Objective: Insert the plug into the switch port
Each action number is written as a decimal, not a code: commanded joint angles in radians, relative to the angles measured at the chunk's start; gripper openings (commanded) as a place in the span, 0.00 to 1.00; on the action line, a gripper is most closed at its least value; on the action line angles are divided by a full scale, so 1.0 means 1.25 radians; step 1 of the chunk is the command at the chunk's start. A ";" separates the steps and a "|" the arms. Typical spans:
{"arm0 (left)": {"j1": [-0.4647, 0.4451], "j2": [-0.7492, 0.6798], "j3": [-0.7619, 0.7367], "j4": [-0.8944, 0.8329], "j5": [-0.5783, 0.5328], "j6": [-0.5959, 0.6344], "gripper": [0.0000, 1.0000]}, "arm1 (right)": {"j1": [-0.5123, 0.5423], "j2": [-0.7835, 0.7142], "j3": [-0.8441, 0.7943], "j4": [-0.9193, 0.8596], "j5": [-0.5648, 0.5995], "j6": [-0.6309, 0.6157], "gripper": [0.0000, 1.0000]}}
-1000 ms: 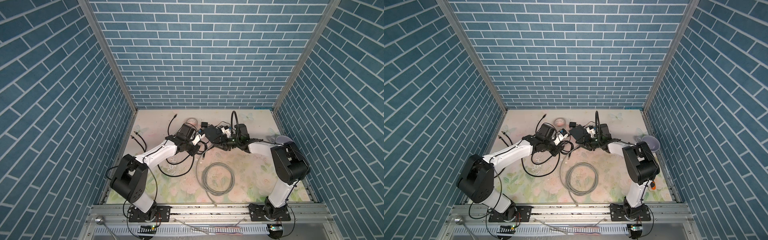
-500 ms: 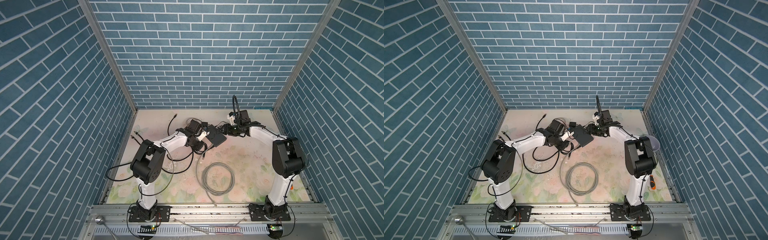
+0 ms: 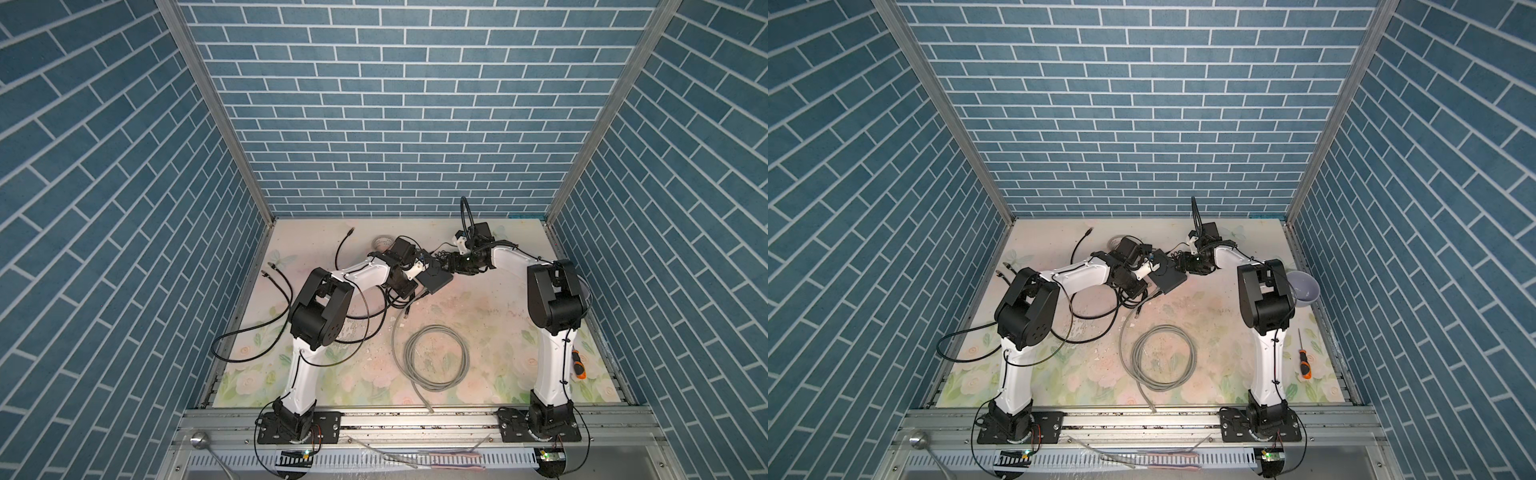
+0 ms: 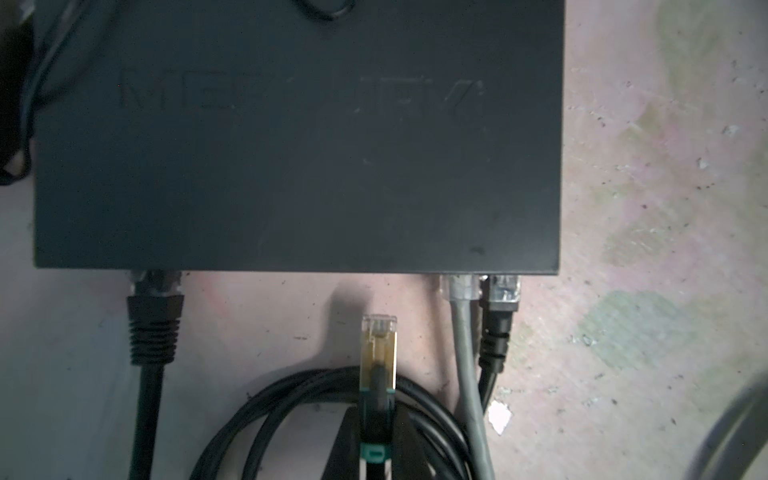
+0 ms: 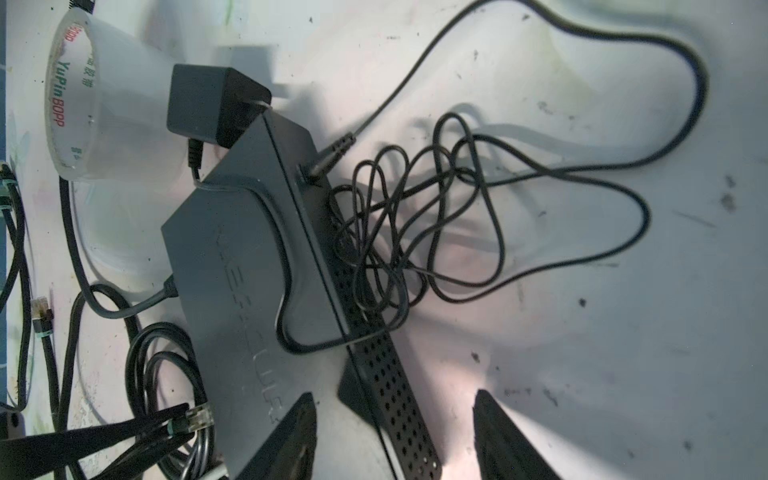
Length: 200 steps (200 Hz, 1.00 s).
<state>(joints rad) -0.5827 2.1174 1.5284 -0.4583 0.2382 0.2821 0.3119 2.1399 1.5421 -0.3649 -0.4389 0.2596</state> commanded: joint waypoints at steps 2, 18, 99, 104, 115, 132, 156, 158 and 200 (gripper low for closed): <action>0.000 0.020 0.021 -0.001 0.030 0.026 0.00 | -0.003 0.031 0.045 -0.030 -0.057 -0.061 0.61; 0.000 0.033 0.039 -0.004 0.037 0.036 0.00 | -0.002 0.037 0.051 -0.029 -0.088 -0.074 0.61; 0.000 0.066 0.076 -0.019 0.023 0.044 0.00 | -0.001 0.117 0.108 -0.056 -0.206 -0.103 0.57; 0.000 0.063 0.071 -0.013 0.024 0.042 0.00 | 0.001 0.121 0.114 -0.065 -0.214 -0.108 0.57; -0.002 0.053 0.062 0.002 0.020 0.035 0.00 | 0.003 0.127 0.125 -0.085 -0.222 -0.116 0.56; -0.014 0.034 0.047 0.026 -0.008 0.025 0.00 | 0.010 0.131 0.133 -0.108 -0.227 -0.125 0.56; -0.028 0.011 0.023 0.080 -0.048 -0.016 0.00 | 0.020 0.134 0.122 -0.124 -0.252 -0.124 0.54; -0.029 0.009 0.019 0.087 -0.052 -0.019 0.00 | 0.020 0.134 0.121 -0.125 -0.255 -0.124 0.54; -0.035 -0.024 -0.049 0.196 -0.060 -0.076 0.00 | 0.029 0.126 0.077 -0.154 -0.320 -0.147 0.52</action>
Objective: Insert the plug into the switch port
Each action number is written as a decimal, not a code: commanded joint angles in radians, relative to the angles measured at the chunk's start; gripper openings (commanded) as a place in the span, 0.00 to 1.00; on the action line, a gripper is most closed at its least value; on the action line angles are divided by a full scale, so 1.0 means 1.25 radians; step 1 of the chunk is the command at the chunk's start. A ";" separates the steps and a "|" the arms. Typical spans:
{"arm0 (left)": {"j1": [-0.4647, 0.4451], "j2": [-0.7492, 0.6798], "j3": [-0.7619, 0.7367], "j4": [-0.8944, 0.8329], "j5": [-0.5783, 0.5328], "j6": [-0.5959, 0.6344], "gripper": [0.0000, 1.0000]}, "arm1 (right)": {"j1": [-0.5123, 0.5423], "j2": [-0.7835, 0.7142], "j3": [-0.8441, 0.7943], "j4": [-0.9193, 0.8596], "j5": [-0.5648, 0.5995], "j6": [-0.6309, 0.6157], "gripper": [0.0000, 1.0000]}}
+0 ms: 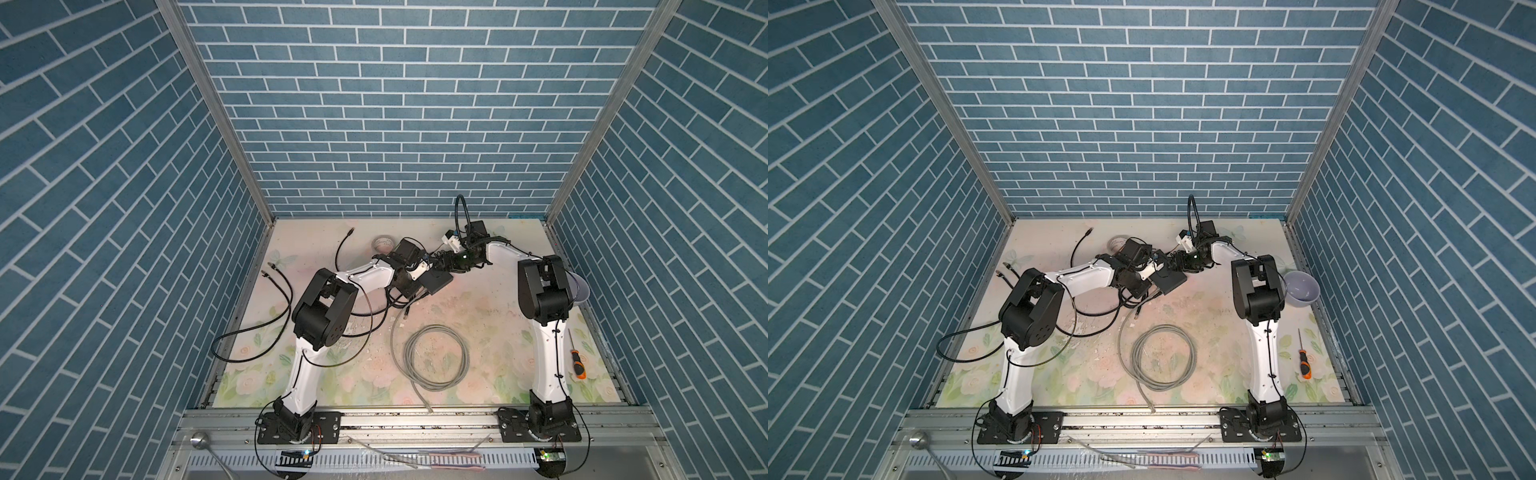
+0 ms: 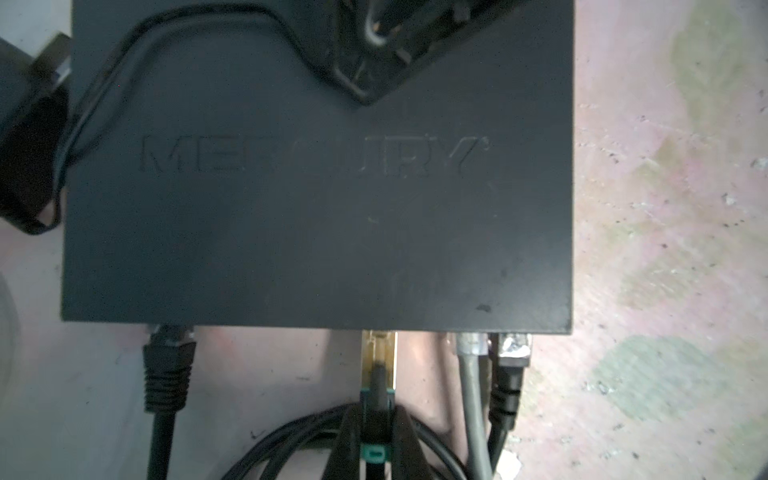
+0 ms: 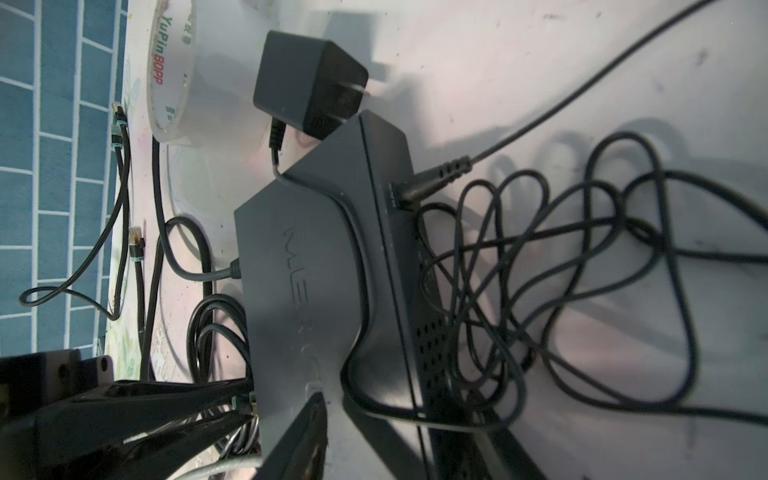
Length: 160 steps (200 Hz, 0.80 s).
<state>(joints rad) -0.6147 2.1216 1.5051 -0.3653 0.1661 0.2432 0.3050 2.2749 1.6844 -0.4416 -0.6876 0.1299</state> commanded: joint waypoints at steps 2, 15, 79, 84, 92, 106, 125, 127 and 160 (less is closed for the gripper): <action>-0.011 -0.029 -0.034 0.126 -0.002 -0.046 0.00 | 0.035 0.017 -0.039 -0.092 -0.123 -0.043 0.52; -0.010 -0.040 -0.057 0.153 0.005 -0.050 0.00 | 0.035 0.012 -0.052 -0.093 -0.133 -0.046 0.52; -0.011 -0.055 -0.124 0.261 0.051 -0.039 0.00 | 0.047 0.011 -0.063 -0.138 -0.210 -0.103 0.50; -0.011 -0.054 -0.124 0.272 0.057 -0.039 0.00 | 0.052 0.012 -0.062 -0.151 -0.218 -0.119 0.50; -0.011 -0.050 -0.116 0.275 0.073 -0.046 0.00 | 0.062 0.015 -0.058 -0.179 -0.229 -0.149 0.50; -0.010 -0.048 -0.105 0.279 0.084 -0.041 0.00 | 0.079 0.023 -0.046 -0.235 -0.240 -0.201 0.50; -0.011 -0.053 -0.110 0.303 0.103 -0.038 0.00 | 0.106 0.037 -0.030 -0.317 -0.251 -0.276 0.49; -0.010 -0.053 -0.109 0.303 0.106 -0.036 0.00 | 0.110 0.038 -0.030 -0.324 -0.252 -0.283 0.48; -0.010 -0.051 -0.124 0.352 0.189 -0.025 0.00 | 0.158 0.053 -0.022 -0.423 -0.271 -0.383 0.48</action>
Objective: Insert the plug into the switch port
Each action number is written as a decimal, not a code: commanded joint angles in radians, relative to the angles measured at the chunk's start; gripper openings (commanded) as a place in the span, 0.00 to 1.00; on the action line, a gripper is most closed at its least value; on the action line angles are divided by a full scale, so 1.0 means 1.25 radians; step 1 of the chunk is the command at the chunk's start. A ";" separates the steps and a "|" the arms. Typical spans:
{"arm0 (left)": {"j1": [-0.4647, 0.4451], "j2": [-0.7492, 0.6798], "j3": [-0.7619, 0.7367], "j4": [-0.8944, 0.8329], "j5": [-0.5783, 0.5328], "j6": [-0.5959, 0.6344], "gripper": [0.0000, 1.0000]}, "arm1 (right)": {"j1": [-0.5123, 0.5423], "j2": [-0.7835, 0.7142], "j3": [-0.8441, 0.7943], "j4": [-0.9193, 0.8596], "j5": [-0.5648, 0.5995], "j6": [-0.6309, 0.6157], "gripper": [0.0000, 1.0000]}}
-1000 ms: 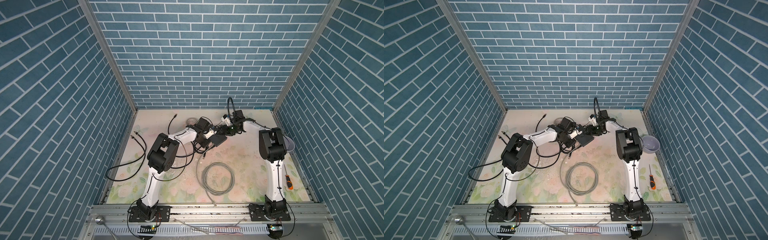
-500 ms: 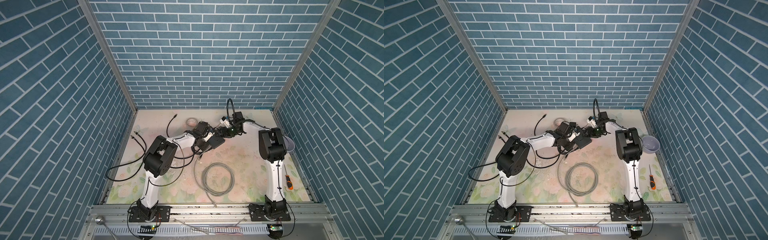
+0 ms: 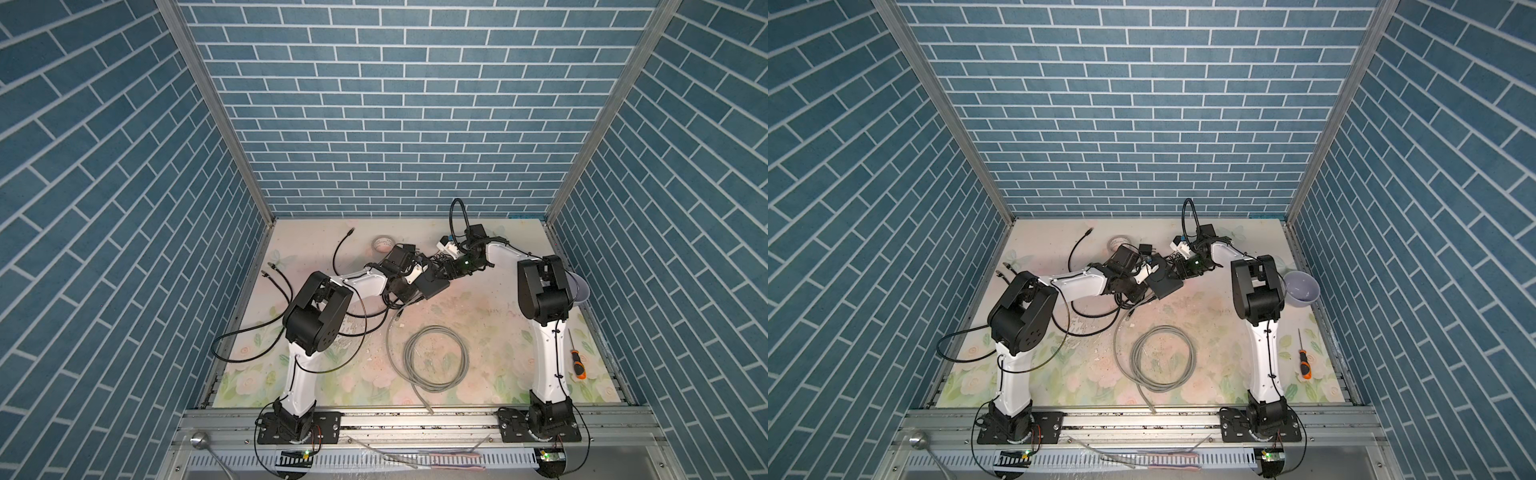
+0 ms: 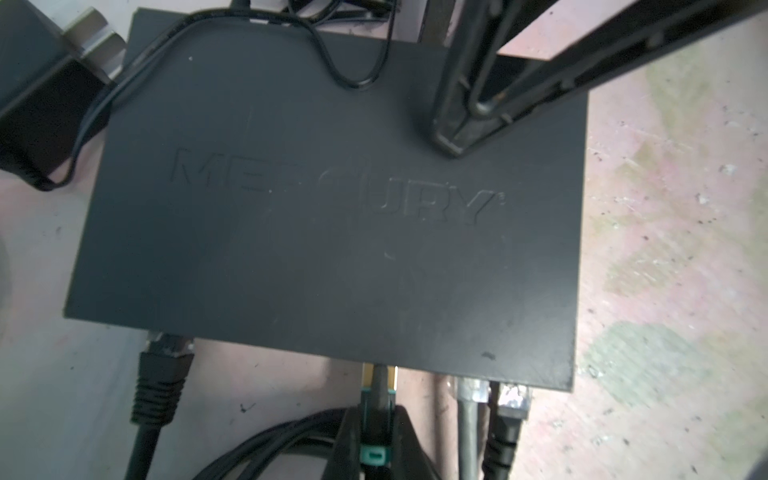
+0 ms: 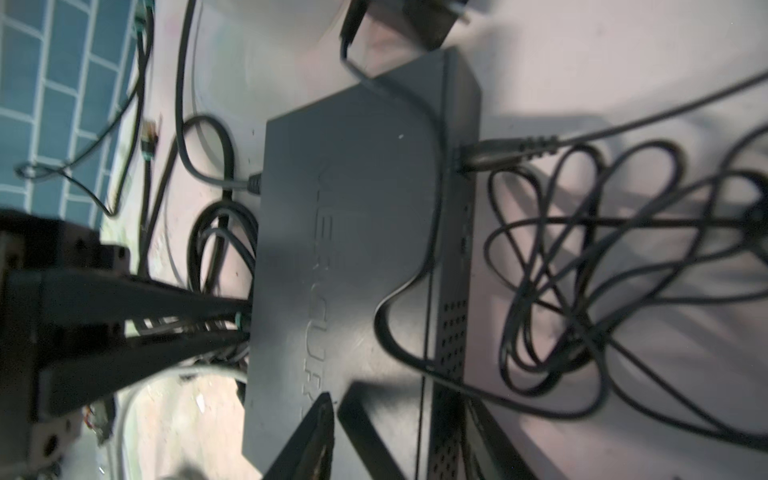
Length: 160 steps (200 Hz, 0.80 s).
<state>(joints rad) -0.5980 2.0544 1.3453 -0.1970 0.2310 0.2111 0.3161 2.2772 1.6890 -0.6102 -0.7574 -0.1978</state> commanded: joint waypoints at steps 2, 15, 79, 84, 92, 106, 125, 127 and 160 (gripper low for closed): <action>-0.024 0.003 0.004 0.219 0.138 0.002 0.00 | 0.150 0.051 -0.026 -0.290 -0.219 -0.124 0.48; -0.025 -0.002 -0.013 0.251 0.165 0.004 0.00 | 0.159 0.053 -0.029 -0.293 -0.241 -0.133 0.48; -0.038 -0.001 -0.010 0.282 0.252 0.021 0.00 | 0.210 0.074 0.033 -0.419 -0.276 -0.255 0.46; -0.038 0.000 -0.011 0.290 0.253 0.019 0.00 | 0.213 0.075 0.035 -0.428 -0.276 -0.263 0.46; -0.039 0.001 -0.011 0.302 0.253 0.013 0.00 | 0.218 0.079 0.035 -0.434 -0.279 -0.271 0.45; -0.040 0.008 -0.012 0.322 0.238 0.000 0.00 | 0.226 0.085 0.034 -0.439 -0.283 -0.275 0.44; -0.041 0.015 -0.018 0.353 0.223 -0.018 0.00 | 0.234 0.094 0.037 -0.443 -0.289 -0.277 0.43; -0.041 0.016 -0.018 0.357 0.223 -0.020 0.00 | 0.235 0.094 0.038 -0.444 -0.290 -0.277 0.43; -0.044 0.029 -0.004 0.361 0.230 -0.028 0.00 | 0.248 0.101 0.051 -0.448 -0.297 -0.282 0.42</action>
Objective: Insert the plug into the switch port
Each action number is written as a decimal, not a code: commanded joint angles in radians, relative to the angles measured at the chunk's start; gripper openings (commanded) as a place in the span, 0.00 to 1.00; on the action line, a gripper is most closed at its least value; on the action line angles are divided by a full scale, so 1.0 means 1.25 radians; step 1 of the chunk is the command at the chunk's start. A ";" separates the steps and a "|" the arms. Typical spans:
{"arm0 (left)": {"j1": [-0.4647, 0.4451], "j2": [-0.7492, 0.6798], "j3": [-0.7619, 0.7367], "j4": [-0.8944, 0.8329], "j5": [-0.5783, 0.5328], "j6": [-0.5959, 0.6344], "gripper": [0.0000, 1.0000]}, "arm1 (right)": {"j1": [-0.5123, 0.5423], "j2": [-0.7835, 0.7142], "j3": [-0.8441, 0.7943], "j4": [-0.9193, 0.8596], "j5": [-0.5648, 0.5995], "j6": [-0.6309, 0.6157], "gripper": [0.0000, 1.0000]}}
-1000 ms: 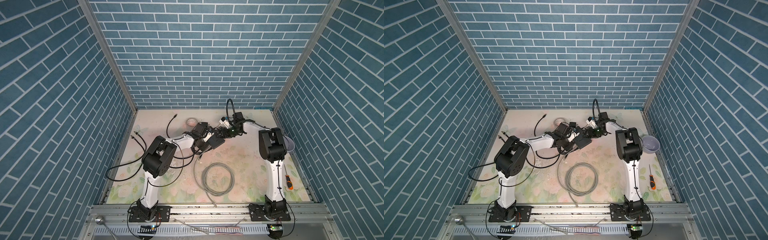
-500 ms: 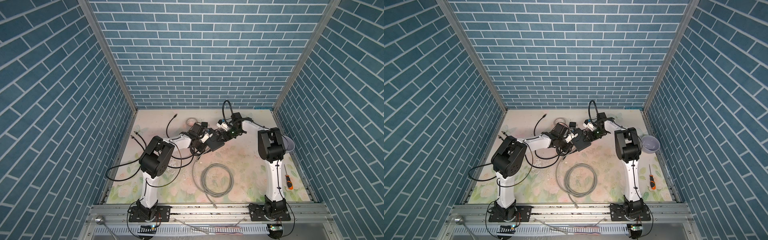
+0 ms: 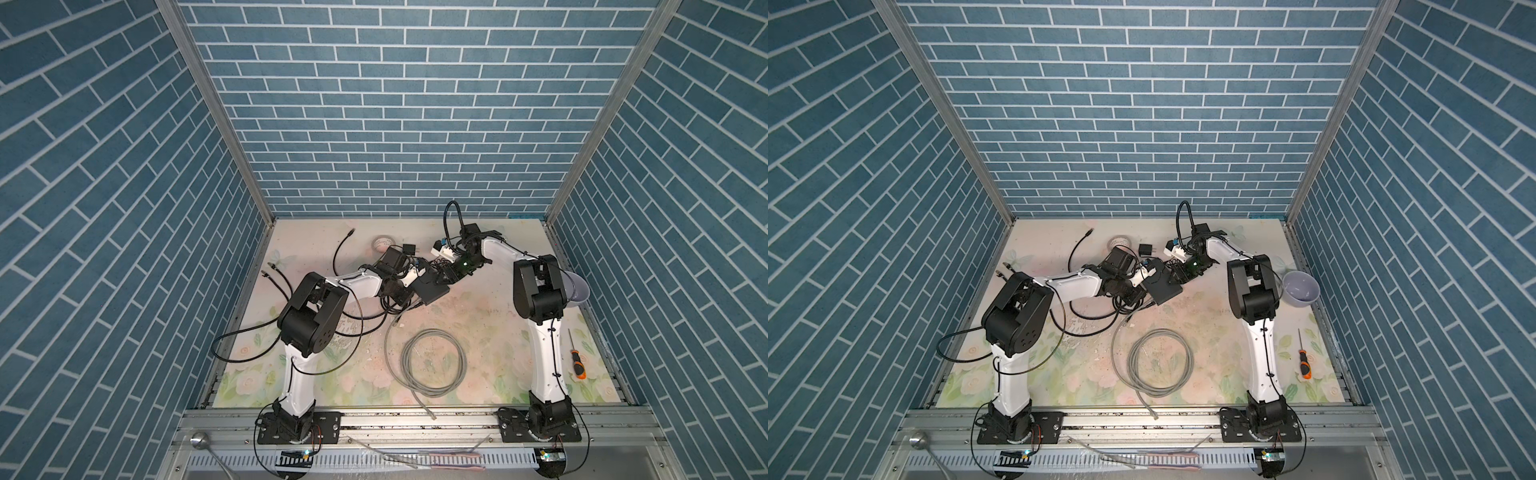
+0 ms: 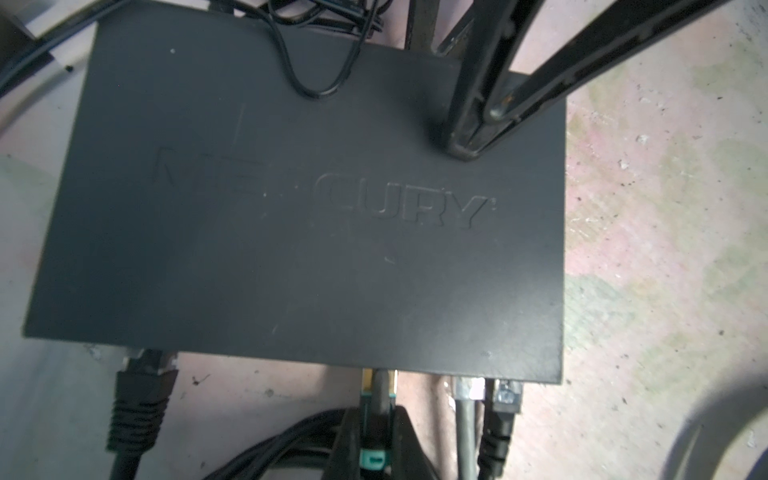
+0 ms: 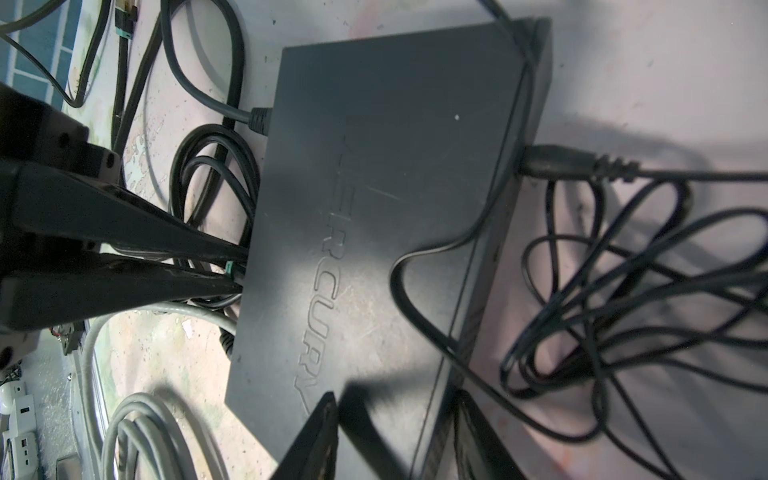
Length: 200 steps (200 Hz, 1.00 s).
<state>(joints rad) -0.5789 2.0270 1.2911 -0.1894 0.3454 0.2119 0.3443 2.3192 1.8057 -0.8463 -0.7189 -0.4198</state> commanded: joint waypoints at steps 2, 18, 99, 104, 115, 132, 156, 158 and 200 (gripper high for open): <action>-0.060 0.052 0.040 0.354 0.138 -0.028 0.00 | 0.226 0.068 -0.042 -0.259 -0.328 -0.105 0.43; -0.061 0.056 0.047 0.353 0.137 -0.032 0.00 | 0.231 0.071 -0.035 -0.262 -0.328 -0.106 0.42; -0.057 0.058 0.080 0.261 0.097 -0.033 0.00 | 0.207 0.039 -0.084 -0.109 -0.269 0.029 0.44; -0.055 0.053 0.081 0.235 0.089 -0.031 0.00 | 0.195 0.026 -0.099 -0.076 -0.251 0.062 0.45; -0.048 0.036 0.078 0.180 0.066 -0.031 0.00 | 0.162 0.000 -0.123 -0.001 -0.196 0.145 0.45; -0.030 0.003 0.050 0.133 0.031 -0.042 0.00 | 0.102 -0.039 -0.138 0.078 -0.133 0.252 0.49; -0.011 -0.037 -0.006 0.109 -0.006 -0.053 0.00 | 0.028 -0.089 -0.139 0.152 -0.049 0.363 0.54; -0.011 -0.039 -0.009 0.106 -0.009 -0.054 0.00 | 0.024 -0.093 -0.138 0.155 -0.047 0.369 0.54; 0.000 -0.061 -0.017 0.046 -0.089 -0.082 0.31 | -0.013 -0.200 -0.165 0.200 0.045 0.492 0.59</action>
<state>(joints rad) -0.5812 2.0026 1.2625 -0.1562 0.2928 0.1471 0.3359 2.1960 1.6440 -0.6174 -0.6922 0.0360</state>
